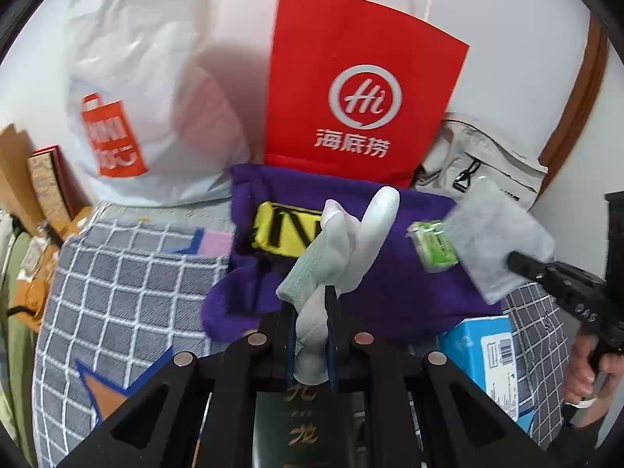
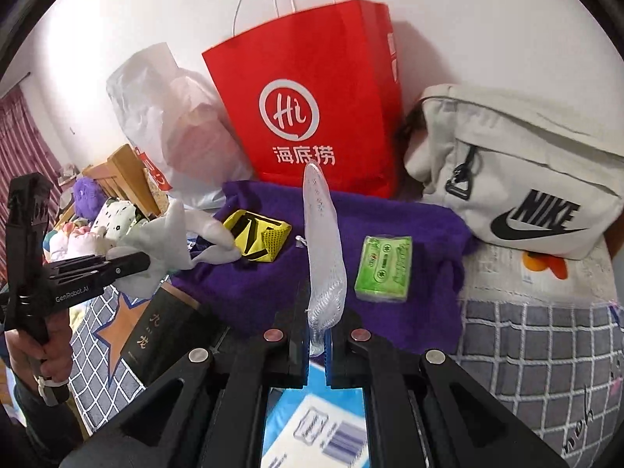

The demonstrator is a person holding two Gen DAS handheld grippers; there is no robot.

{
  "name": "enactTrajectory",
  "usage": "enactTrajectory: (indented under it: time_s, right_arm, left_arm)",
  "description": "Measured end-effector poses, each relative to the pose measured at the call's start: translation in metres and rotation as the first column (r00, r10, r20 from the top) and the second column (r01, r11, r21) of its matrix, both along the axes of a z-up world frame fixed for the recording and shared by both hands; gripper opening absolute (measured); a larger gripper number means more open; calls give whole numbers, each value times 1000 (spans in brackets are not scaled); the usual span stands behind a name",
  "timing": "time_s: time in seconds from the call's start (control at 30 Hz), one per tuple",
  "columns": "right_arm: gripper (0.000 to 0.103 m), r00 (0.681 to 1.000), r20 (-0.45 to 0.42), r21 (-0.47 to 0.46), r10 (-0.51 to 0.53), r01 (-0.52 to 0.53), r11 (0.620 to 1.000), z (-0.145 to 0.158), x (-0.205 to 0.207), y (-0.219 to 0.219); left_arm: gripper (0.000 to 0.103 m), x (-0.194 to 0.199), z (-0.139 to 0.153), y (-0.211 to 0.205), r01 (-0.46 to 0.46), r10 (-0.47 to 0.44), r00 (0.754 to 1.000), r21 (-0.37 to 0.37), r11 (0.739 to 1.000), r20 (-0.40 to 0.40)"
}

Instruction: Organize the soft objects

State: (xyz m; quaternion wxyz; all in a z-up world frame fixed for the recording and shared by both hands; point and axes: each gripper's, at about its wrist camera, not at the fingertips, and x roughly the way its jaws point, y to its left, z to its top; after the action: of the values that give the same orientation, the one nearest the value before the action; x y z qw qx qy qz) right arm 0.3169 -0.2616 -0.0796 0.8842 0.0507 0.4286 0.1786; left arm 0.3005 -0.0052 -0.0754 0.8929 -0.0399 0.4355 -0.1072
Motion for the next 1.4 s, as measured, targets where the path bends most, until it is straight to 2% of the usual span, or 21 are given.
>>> enactTrajectory:
  time_s: [0.17,0.33,0.47,0.67,0.93,1.0,1.07,1.2,1.27,1.3,1.33,1.4]
  right_arm:
    - [6,997,-70,10,22,-21,1000,-24,18,-1]
    - [6,992,-127,-4,13,-13,1000,-45,31,-5]
    - [6,990,-140,-19,-5,3,1000,-52,37,-9]
    - [9,987,-162,-38,-17,11,999,-60,42,-14]
    - [12,986,-162,-75,-40,28,997,-65,44,-19]
    - [30,985,-167,-76,-51,38,996,-65,43,-22]
    - [36,986,-158,-78,-55,43,996,-63,43,-25]
    - [53,985,-155,-95,-81,66,993,-59,43,-29]
    - [56,984,-150,-112,-92,75,991,-56,43,-29]
    - [56,984,-151,-120,-92,74,990,-54,42,-29]
    - [56,984,-151,-124,-94,75,989,-52,42,-28]
    - [56,984,-148,-128,-104,85,988,-48,39,-29]
  left_arm:
    - [12,19,-7,-16,59,-60,998,-45,997,-24]
    - [12,39,-21,-29,75,-76,995,-32,997,-60]
    - [12,53,-35,-34,79,-79,991,2,997,-109]
    - [13,69,-54,-25,39,-31,985,46,998,-167]
    - [14,76,-64,-12,9,-1,984,47,999,-176]
    - [20,78,-65,-11,7,1,985,47,999,-174]
    - [26,80,-66,-11,14,-4,986,54,998,-165]
    - [28,84,-67,-7,-1,12,986,72,997,-165]
    - [40,83,-64,-4,-11,22,987,68,998,-162]
    - [53,81,-61,-3,-21,33,988,76,997,-153]
    - [57,79,-58,0,-27,38,989,82,996,-140]
    - [58,73,-51,2,-32,41,992,85,996,-117]
